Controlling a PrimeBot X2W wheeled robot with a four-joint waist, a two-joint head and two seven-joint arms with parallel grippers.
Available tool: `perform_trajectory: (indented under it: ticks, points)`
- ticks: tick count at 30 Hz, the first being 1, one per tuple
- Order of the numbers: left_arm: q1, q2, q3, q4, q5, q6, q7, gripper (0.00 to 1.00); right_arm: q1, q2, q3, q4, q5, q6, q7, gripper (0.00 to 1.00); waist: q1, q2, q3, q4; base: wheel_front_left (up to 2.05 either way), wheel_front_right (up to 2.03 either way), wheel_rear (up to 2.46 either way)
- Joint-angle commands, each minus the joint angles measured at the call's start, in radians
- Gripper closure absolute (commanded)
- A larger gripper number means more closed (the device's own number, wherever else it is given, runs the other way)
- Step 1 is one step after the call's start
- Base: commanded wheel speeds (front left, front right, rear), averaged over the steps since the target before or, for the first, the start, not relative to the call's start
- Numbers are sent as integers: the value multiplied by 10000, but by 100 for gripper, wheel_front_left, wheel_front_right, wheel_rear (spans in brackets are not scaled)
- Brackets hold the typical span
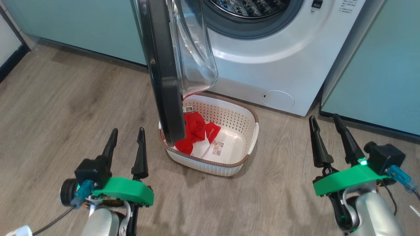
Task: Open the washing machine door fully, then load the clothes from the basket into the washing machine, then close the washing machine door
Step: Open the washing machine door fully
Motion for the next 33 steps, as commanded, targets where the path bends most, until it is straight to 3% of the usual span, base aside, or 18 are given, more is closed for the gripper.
perform_trajectory:
  ticks: [1,28,29,31,32,33]
  points:
    - [-318,81,251,-361,72,48,-51,0,-375,53,190,-317,-2,2,-93,0,0,0,0,-6,0,0,0]
    - [-327,81,180,-436,74,129,-51,0,-450,54,125,-263,-35,2,-93,0,0,0,8,-71,0,0,0]
    - [-331,81,178,-439,64,130,-51,3,-453,54,116,-260,-34,2,-93,0,0,0,12,-75,0,0,0]
    - [-339,81,185,-432,33,122,-51,78,-465,54,106,-251,-26,2,-93,0,0,0,21,-86,0,0,0]
    - [-342,81,185,-423,25,110,-51,100,-469,54,107,-250,-20,2,-93,0,0,0,22,-91,0,0,0]
    - [-345,81,188,-419,25,99,-51,100,-471,54,110,-251,-14,2,-93,0,0,0,25,-96,0,0,0]
